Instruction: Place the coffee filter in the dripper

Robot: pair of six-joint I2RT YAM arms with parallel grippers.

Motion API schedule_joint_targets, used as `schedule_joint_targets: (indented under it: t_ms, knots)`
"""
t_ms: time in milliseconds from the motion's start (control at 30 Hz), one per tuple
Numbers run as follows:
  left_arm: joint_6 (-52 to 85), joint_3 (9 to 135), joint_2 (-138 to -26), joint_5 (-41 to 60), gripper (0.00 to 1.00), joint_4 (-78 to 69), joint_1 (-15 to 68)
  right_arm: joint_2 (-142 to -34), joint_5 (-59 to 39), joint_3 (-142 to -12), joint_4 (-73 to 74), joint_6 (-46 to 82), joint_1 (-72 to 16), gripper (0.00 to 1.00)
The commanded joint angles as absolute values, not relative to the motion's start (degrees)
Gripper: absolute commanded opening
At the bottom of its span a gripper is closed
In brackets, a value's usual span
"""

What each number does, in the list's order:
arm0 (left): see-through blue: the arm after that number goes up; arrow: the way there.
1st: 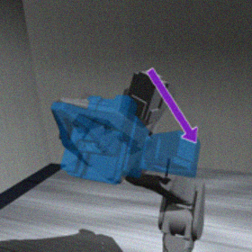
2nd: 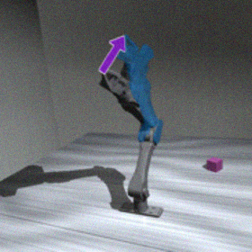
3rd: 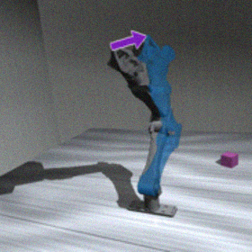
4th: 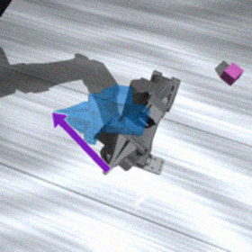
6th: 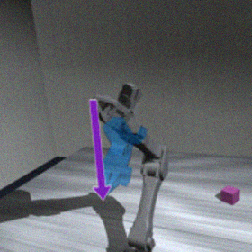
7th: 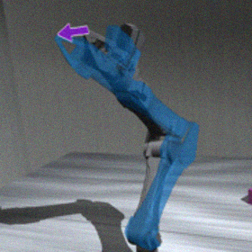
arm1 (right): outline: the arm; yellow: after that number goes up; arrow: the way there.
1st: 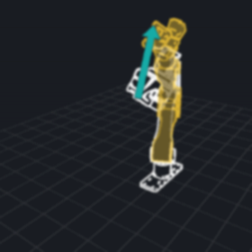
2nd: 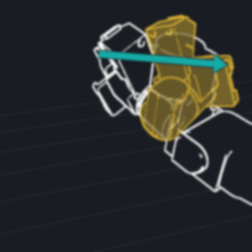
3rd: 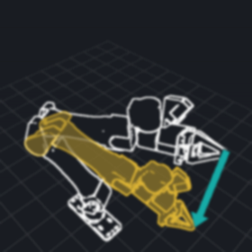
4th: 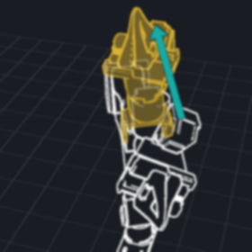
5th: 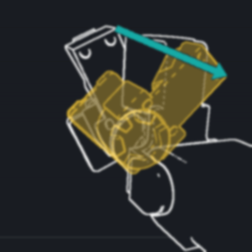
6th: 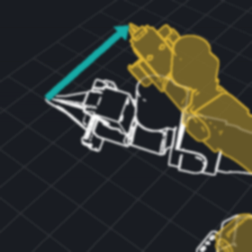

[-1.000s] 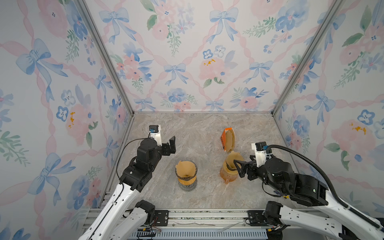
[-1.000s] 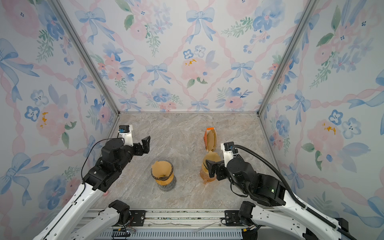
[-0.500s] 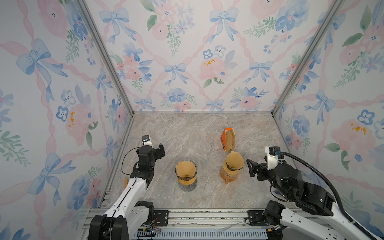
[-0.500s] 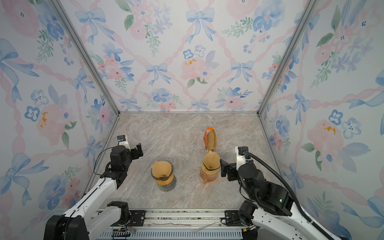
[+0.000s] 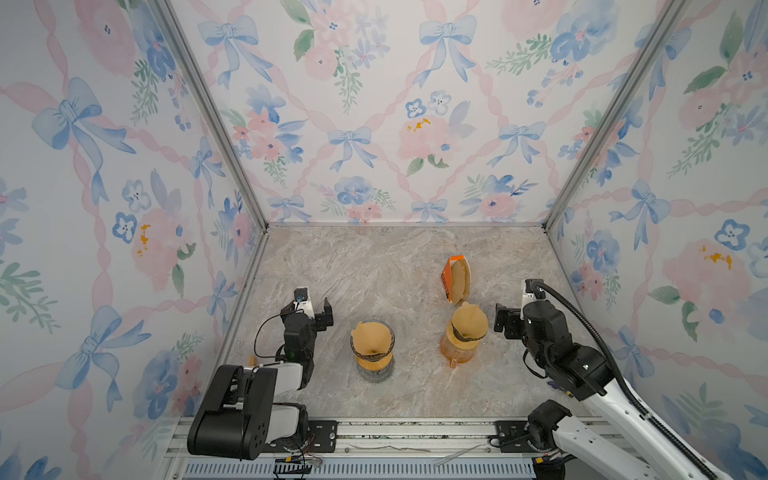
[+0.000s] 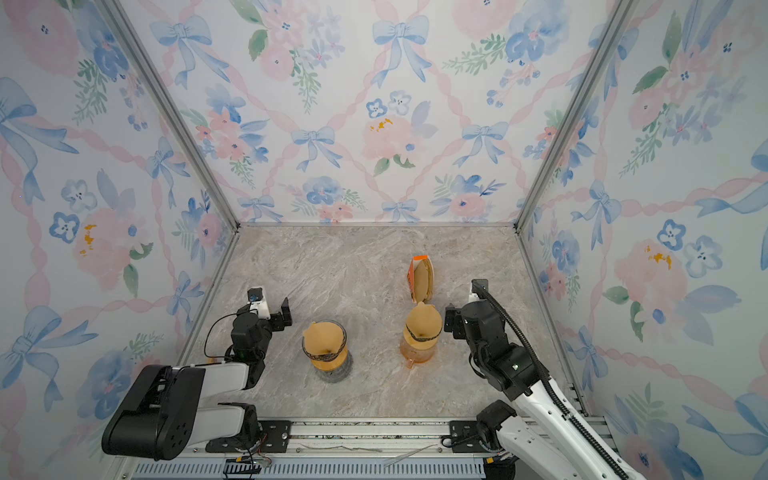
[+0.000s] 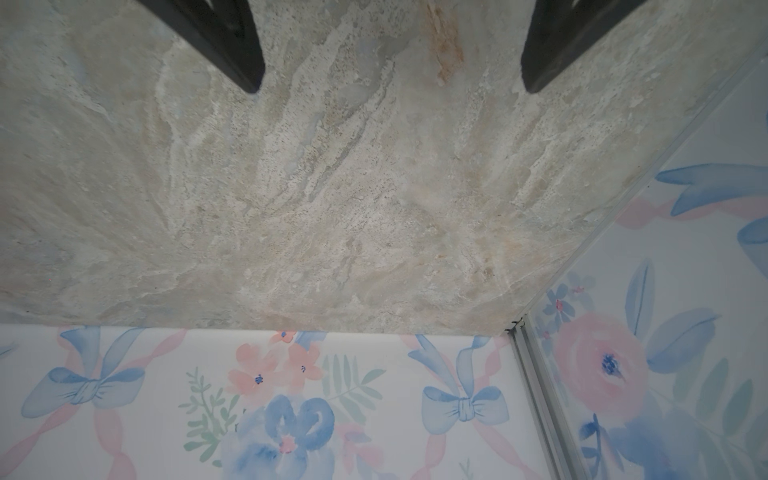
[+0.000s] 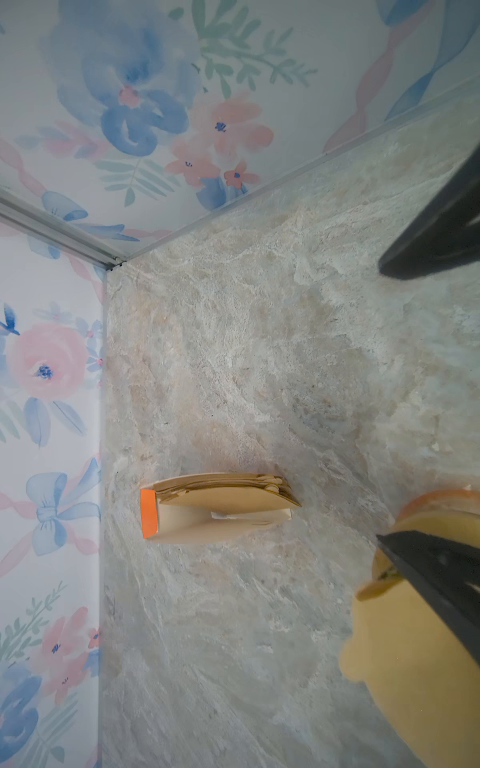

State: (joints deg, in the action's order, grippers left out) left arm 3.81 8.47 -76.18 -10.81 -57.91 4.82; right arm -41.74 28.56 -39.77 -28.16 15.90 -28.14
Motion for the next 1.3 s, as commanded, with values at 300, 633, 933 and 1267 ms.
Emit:
schedule_joint_targets:
  t_ms: [300,633,933,1267]
  knots:
    - [0.9,13.4,-90.1,-6.6,0.98,-70.5,2.2,-48.7,19.9,-30.6,-6.9,9.8,-11.3,0.96]
    - [1.0,13.4,-90.1,-6.9,0.98,-70.6,2.3,-63.5,23.3,-19.1,26.3,1.8,-7.3,0.96]
    - [0.7,13.4,-90.1,-6.8,0.98,-70.6,2.5,-81.2,18.0,-22.4,45.4,-0.2,-6.2,0.96]
    - [0.7,13.4,-90.1,-6.8,0.98,-70.5,2.5,-88.5,2.2,-22.5,51.5,0.8,-1.1,0.96]
